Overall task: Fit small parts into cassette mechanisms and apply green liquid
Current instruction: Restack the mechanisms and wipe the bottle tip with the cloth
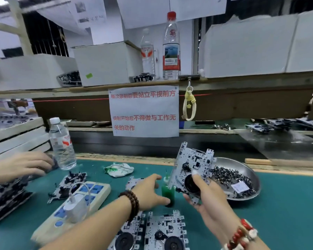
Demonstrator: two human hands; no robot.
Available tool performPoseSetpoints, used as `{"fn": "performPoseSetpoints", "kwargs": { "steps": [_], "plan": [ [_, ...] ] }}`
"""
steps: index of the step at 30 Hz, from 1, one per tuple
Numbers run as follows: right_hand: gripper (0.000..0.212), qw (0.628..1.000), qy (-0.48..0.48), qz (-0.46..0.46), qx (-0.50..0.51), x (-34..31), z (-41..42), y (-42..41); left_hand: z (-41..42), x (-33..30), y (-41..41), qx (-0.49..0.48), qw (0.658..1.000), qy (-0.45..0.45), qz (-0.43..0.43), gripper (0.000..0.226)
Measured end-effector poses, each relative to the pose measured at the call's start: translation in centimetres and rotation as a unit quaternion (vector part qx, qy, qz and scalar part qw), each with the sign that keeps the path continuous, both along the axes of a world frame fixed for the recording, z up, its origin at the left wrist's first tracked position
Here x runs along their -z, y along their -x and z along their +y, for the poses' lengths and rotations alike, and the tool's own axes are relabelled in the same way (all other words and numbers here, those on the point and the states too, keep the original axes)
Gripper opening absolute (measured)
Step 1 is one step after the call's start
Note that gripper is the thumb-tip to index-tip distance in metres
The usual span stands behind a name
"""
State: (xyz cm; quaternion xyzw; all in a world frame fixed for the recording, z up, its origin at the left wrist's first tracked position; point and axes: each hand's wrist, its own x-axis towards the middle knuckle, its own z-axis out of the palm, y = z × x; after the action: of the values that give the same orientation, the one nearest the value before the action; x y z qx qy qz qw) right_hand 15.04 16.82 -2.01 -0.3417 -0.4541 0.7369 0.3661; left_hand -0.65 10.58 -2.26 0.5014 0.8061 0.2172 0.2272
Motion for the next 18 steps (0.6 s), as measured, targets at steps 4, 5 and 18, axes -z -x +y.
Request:
{"fn": "performPoseSetpoints", "kwargs": {
  "steps": [4,5,18],
  "plan": [
    [0.032,0.999,0.043,0.005,-0.002,0.9,0.3,0.1,2.2,1.5,-0.8,-0.021,1.0,-0.012,0.011,0.081],
    [0.029,0.999,0.052,0.005,0.002,1.2,0.5,0.2,2.6,1.8,-0.8,-0.025,0.999,-0.016,0.014,0.079],
    [0.049,0.988,-0.005,-0.155,-0.001,3.3,3.2,0.7,6.5,0.8,4.3,-0.16,0.984,-0.074,0.021,0.054]
  ]
}}
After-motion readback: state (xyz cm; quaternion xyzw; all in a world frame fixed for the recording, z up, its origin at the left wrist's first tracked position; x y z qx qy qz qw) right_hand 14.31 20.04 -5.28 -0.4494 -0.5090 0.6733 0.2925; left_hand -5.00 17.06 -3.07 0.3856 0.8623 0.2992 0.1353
